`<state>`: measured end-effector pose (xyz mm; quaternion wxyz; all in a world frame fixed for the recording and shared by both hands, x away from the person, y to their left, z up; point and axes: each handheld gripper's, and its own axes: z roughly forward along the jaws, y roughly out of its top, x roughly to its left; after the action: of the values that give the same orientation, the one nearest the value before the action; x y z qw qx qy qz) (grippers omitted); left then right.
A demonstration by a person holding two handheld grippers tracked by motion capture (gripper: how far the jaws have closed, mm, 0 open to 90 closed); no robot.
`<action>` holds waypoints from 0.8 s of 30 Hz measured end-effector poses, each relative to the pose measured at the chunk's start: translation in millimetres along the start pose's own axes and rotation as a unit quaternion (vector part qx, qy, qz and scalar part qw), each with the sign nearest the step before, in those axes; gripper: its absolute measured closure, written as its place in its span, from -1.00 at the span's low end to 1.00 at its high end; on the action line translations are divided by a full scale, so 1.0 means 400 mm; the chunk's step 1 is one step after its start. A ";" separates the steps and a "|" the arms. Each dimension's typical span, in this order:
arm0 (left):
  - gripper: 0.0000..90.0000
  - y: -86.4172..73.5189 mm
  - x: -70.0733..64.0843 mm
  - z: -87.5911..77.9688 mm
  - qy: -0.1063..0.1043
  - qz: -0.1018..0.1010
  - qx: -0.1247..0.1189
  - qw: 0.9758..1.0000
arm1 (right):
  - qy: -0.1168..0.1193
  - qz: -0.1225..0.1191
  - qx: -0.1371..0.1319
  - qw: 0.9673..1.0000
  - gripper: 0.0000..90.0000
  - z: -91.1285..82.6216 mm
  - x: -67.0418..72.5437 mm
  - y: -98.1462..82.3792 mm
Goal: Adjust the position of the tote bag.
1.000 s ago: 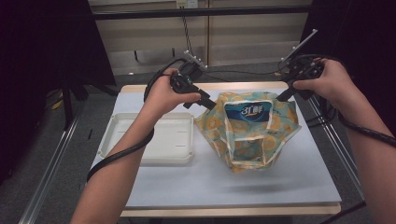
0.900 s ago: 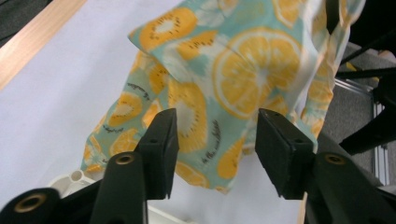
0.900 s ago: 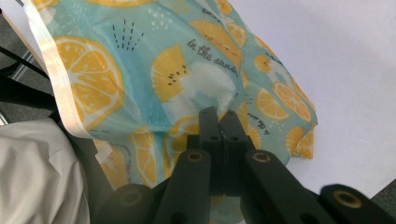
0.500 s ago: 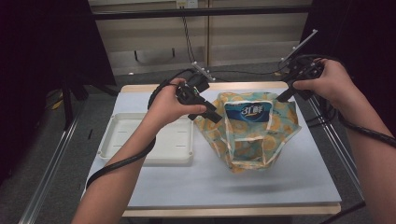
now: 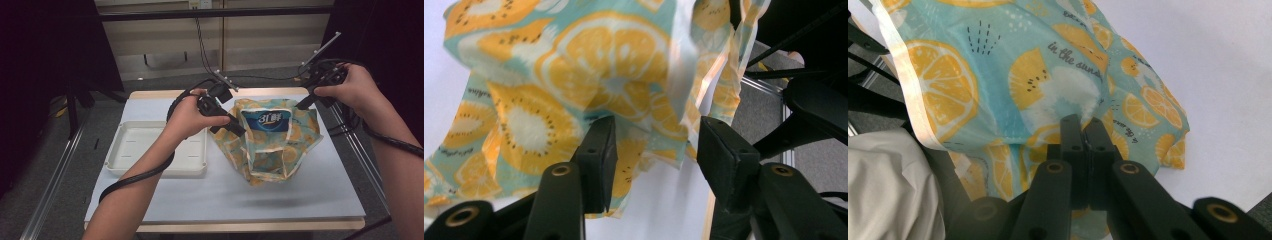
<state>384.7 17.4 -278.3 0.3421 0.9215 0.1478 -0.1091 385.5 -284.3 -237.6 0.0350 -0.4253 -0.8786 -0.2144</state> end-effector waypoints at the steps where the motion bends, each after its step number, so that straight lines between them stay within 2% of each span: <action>1: 0.08 0.001 -0.001 0.002 -0.003 -0.002 -0.006 1.000 | -0.002 -0.001 -0.001 1.000 0.99 0.000 0.001 0.000; 4: -0.01 0.007 -0.001 0.012 0.013 -0.017 -0.017 1.000 | -0.003 0.000 -0.001 1.000 0.98 0.001 0.002 0.000; 6: 0.05 0.011 -0.001 0.016 0.014 -0.021 -0.022 0.999 | -0.004 0.004 -0.001 1.000 0.98 0.000 0.003 0.000; 10: 0.42 0.023 -0.001 0.017 0.026 -0.022 -0.030 0.999 | -0.005 0.002 -0.002 1.000 0.98 0.001 0.003 0.000; 12: 0.69 0.028 0.000 0.013 0.022 -0.016 -0.033 0.999 | -0.005 0.004 -0.003 1.000 0.97 0.000 0.003 -0.001; 15: 0.98 0.036 -0.003 0.002 0.020 -0.017 -0.037 0.999 | -0.004 0.003 -0.005 1.000 0.97 0.000 0.002 -0.002; 19: 1.00 0.047 -0.004 -0.014 0.020 -0.021 -0.023 0.999 | -0.003 0.005 -0.006 1.000 0.97 0.000 -0.001 -0.003; 24: 1.00 0.058 -0.010 -0.044 0.028 -0.021 -0.025 0.999 | -0.005 0.003 -0.005 1.000 0.97 0.000 -0.002 -0.002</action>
<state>390.8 11.3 -250.0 0.3582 0.9122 0.1790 -0.0871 385.3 -285.5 -238.0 0.0294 -0.4295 -0.8763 -0.2162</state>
